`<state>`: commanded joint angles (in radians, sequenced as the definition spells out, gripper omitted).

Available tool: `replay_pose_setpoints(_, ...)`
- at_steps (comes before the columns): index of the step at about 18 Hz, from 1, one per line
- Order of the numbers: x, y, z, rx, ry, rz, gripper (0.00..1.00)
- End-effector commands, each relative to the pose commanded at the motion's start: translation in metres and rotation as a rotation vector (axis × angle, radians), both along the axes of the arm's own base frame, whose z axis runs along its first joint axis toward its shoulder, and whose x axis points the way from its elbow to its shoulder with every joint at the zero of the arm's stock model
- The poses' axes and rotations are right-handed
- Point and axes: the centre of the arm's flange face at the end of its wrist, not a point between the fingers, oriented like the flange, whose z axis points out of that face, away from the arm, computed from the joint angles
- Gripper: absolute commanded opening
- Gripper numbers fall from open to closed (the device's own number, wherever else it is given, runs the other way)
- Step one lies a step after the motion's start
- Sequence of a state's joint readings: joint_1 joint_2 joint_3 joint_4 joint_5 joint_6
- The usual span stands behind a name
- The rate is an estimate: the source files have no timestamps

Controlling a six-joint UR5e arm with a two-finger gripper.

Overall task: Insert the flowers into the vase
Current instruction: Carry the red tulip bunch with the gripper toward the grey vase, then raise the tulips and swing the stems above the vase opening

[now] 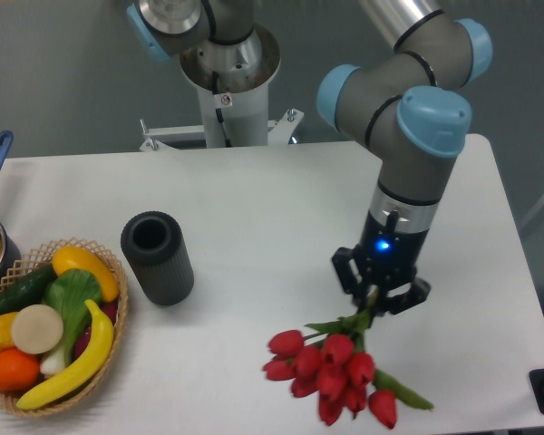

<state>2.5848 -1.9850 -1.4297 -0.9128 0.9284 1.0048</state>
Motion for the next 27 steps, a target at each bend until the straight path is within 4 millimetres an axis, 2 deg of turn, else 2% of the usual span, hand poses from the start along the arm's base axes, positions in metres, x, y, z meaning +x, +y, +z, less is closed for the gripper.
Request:
replay_pose_setpoints(3, 0.013, 0.002, 0.021, 0.108, -0.045, -0.045, 0.00)
replay_pose_setpoints(5, 0.029, -0.002, 0.037, 0.163, -0.062, -0.072, 0.00)
replay_pose_setpoints(8, 0.047, -0.005, 0.049, 0.268, -0.079, -0.120, 0.00)
replay_pose_setpoints(18, 0.059, -0.011, 0.048, 0.504, -0.226, -0.227, 0.00)
replay_pose_setpoints(23, 0.065, -0.010, 0.041, 0.510, -0.253, -0.235, 0.00)
replay_pose_setpoints(25, 0.074, -0.013, 0.042, 0.514, -0.261, -0.240, 0.00)
replay_pose_setpoints(27, 0.091, -0.018, 0.032, 0.538, -0.313, -0.255, 0.00)
